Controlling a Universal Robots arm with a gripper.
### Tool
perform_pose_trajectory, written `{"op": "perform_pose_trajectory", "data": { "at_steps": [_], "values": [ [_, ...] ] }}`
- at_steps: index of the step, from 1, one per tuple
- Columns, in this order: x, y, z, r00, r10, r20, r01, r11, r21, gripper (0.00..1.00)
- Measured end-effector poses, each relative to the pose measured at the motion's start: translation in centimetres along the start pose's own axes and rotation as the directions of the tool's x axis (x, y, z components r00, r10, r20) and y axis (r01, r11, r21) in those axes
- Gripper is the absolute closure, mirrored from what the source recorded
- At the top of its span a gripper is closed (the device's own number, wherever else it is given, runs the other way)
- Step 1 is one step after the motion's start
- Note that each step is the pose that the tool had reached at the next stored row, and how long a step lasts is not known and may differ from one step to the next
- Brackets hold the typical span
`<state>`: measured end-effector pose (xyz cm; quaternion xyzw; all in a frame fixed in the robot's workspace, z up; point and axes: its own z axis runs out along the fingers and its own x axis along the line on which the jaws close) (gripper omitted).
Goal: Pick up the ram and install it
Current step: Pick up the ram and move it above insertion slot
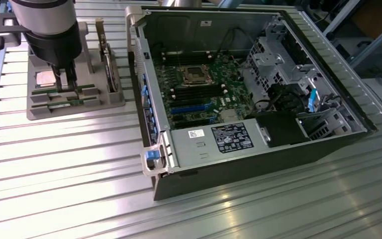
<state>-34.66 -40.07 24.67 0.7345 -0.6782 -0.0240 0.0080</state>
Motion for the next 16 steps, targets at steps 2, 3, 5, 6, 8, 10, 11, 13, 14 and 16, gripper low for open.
{"op": "perform_pose_trajectory", "data": {
  "at_steps": [2,3,5,6,8,10,11,13,14,16],
  "values": [
    [0.0,-0.01,0.15,1.0,0.0,0.0,0.0,1.0,0.0,0.64],
    [0.0,-0.01,0.3,1.0,0.0,-0.0001,0.0,1.0,-0.0001,0.64],
    [0.0,-0.02,0.5,1.0,0.0,0.0,0.0,1.0,0.0,0.64],
    [0.0,-0.02,0.6,1.0,0.0,0.0,0.0,1.0,0.0,0.64],
    [0.1,-0.03,0.85,1.0,0.0,0.0,0.0,1.0,0.0,0.64],
    [0.1,-0.04,1.03,1.0,0.0,0.0,0.0,1.0,0.0,0.64],
    [0.1,-0.05,1.14,1.0,0.0,0.0,0.0,1.0,0.0,0.64],
    [0.1,-0.06,1.4,1.0,0.0,0.0,0.0,1.0,0.0,0.64],
    [0.1,-0.06,1.52,1.0,0.0,-0.0001,0.0,1.0,-0.0001,0.64],
    [0.1,-0.05,1.63,1.0,0.0,-0.0001,0.0,1.0,-0.0001,0.64]
  ]
}}
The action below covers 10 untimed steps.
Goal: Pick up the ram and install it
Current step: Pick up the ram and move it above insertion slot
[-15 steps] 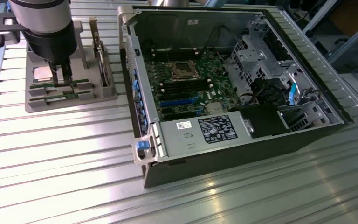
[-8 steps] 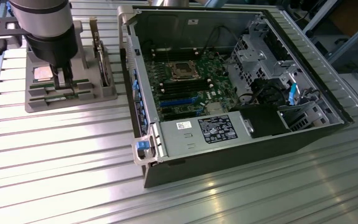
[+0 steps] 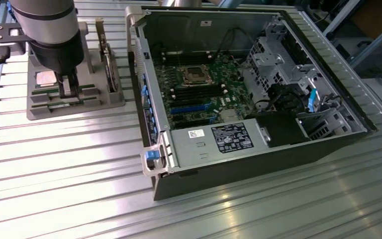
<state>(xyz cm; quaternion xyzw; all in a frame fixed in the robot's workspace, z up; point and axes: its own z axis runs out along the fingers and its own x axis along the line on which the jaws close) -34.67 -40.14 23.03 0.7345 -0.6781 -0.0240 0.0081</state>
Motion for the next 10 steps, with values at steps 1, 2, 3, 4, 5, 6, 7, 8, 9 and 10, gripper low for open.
{"op": "perform_pose_trajectory", "data": {
  "at_steps": [1,2,3,4,5,6,7,8,9,10],
  "values": [
    [-0.01,0.05,0.08,1.0,0.0,0.0001,0.0,1.0,0.0002,0.64],
    [-0.01,0.11,0.13,1.0,0.0,-0.0001,0.0,1.0,0.0001,0.64],
    [-0.02,0.17,0.18,1.0,0.0,0.0,0.0,1.0,0.0001,0.64],
    [-0.04,0.24,0.23,1.0,0.0,0.0001,0.0,1.0,0.0002,0.64],
    [-0.11,0.34,0.31,1.0,0.0,0.0001,0.0,1.0,0.0002,0.64],
    [-0.3,0.4,0.41,1.0,0.0,0.0,0.0,1.0,0.0,0.64],
    [-0.52,0.39,0.48,1.0,-0.001,0.0,0.001,1.0,0.0,0.64],
    [-0.75,0.4,0.55,1.0,-0.002,0.0,0.002,1.0,0.0001,0.64],
    [-0.84,0.48,0.64,1.0,-0.002,0.0,0.002,1.0,0.0002,0.64],
    [-0.86,0.63,0.73,1.0,-0.002,-0.0001,0.002,1.0,-0.0001,0.64]
  ]
}}
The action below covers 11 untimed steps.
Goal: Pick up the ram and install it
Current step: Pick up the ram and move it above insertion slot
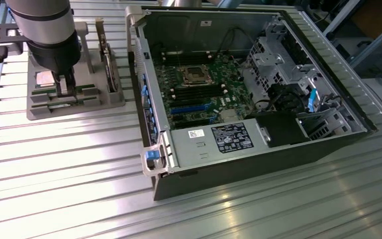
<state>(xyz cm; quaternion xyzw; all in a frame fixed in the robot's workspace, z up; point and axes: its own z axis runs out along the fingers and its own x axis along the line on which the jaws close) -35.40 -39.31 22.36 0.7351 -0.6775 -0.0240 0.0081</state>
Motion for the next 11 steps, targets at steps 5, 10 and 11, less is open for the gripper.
{"op": "perform_pose_trajectory", "data": {
  "at_steps": [5,10,11],
  "values": [
    [-0.09,0.62,0.46,1.0,0.0,0.0001,0.0,1.0,0.0001,0.64],
    [-0.1,0.82,0.88,1.0,0.0,0.0001,0.0,1.0,0.0002,0.64],
    [-0.1,0.87,1.08,1.0,0.0,0.0,0.0,1.0,0.0001,0.64]
  ]
}}
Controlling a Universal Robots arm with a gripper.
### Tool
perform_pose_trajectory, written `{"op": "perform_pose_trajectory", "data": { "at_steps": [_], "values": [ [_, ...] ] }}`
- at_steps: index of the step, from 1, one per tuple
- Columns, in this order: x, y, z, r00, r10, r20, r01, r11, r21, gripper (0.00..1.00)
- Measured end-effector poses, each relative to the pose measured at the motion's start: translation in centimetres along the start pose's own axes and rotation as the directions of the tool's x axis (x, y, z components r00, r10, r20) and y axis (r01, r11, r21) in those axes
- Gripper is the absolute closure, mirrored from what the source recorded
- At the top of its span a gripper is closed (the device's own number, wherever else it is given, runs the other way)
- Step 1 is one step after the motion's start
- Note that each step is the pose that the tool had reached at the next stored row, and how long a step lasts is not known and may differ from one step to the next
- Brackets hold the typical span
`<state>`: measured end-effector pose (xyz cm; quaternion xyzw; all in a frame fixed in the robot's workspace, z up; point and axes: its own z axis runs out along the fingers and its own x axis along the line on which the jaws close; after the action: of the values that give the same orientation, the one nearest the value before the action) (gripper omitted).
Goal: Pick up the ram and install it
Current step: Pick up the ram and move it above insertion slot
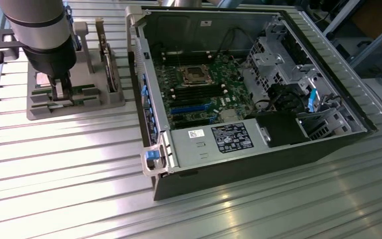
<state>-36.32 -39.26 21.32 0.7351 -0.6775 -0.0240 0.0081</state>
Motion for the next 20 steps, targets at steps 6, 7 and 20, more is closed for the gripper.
{"op": "perform_pose_trajectory", "data": {
  "at_steps": [6,7,20],
  "values": [
    [-0.01,0.23,0.33,1.0,0.0,0.0,0.0,1.0,0.0001,0.64],
    [-0.01,0.23,0.39,1.0,0.0,-0.0001,0.0,1.0,-0.0002,0.64],
    [-0.01,0.23,0.41,1.0,0.0,0.0,0.0,1.0,0.0,0.64]
  ]
}}
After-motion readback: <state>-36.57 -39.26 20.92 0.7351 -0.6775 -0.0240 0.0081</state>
